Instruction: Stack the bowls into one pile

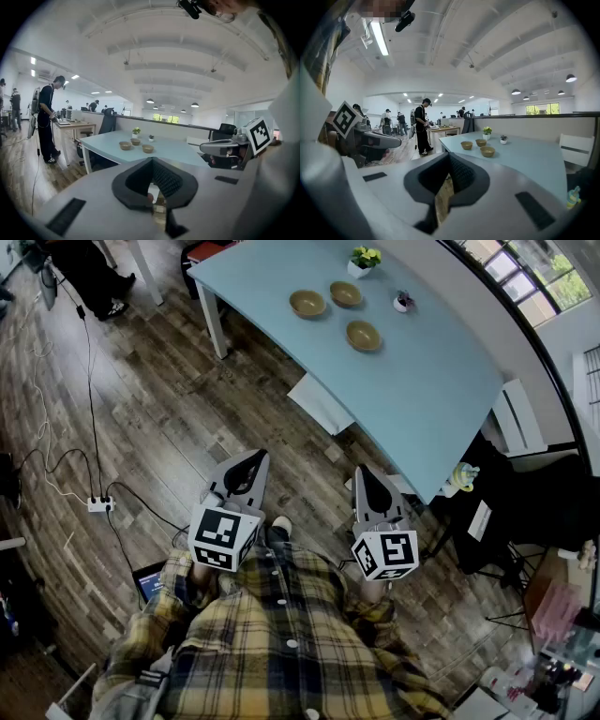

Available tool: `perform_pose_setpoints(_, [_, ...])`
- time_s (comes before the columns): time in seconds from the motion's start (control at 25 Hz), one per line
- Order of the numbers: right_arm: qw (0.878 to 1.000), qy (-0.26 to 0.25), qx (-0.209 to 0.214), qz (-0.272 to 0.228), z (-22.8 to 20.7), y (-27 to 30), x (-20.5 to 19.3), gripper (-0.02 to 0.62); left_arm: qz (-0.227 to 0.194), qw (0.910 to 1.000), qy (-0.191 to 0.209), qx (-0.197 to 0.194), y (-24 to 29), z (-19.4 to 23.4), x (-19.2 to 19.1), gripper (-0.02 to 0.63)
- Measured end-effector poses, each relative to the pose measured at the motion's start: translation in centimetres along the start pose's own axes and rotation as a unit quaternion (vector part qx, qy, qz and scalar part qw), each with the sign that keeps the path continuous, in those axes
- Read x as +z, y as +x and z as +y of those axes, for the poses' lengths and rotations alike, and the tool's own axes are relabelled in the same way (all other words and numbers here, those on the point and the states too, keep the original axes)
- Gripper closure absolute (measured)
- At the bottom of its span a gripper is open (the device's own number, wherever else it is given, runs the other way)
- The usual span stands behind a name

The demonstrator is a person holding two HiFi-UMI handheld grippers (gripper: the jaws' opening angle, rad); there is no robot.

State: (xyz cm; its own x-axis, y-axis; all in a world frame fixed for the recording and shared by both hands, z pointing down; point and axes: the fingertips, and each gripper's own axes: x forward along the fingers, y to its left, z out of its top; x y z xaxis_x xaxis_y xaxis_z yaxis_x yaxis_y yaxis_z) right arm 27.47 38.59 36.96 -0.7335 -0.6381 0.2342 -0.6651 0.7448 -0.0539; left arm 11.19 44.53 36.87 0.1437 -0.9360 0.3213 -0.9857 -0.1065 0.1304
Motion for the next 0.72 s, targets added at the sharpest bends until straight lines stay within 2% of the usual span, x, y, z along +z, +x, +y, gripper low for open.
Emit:
perform_pose_setpoints(0.2, [1.0, -0.002, -0.004, -0.01, -0.8, -1.4, -0.2, 0.592, -0.011, 0.9999, 0.003, 0.009, -0.6, -1.2, 0.0, 0.615])
perform_pose_setpoints(0.36, [0.999, 0.011, 0.021, -0.023, -0.6, -2.1, -0.5, 0.588, -0.025, 0.9991, -0.004, 0.033, -1.2, -1.3, -0.1, 0.615])
perform_pose_setpoints(0.44, [0.999, 0.019, 0.031, -0.026, -0.7, -2.5, -0.6, 0.573, -0.024, 0.999, -0.012, 0.036, -1.2, -1.5, -0.3, 0.531])
perform_pose_setpoints(0.48, [0.999, 0.023, 0.035, -0.027, -0.9, -2.5, -0.7, 0.539, -0.023, 0.9989, -0.014, 0.038, -1.2, -1.6, -0.4, 0.51])
perform_pose_setpoints(0.72, [0.998, 0.037, 0.045, -0.019, -1.4, -1.0, -1.1, 0.451, -0.02, 0.9984, -0.017, 0.05, -0.2, -0.1, -0.6, 0.439])
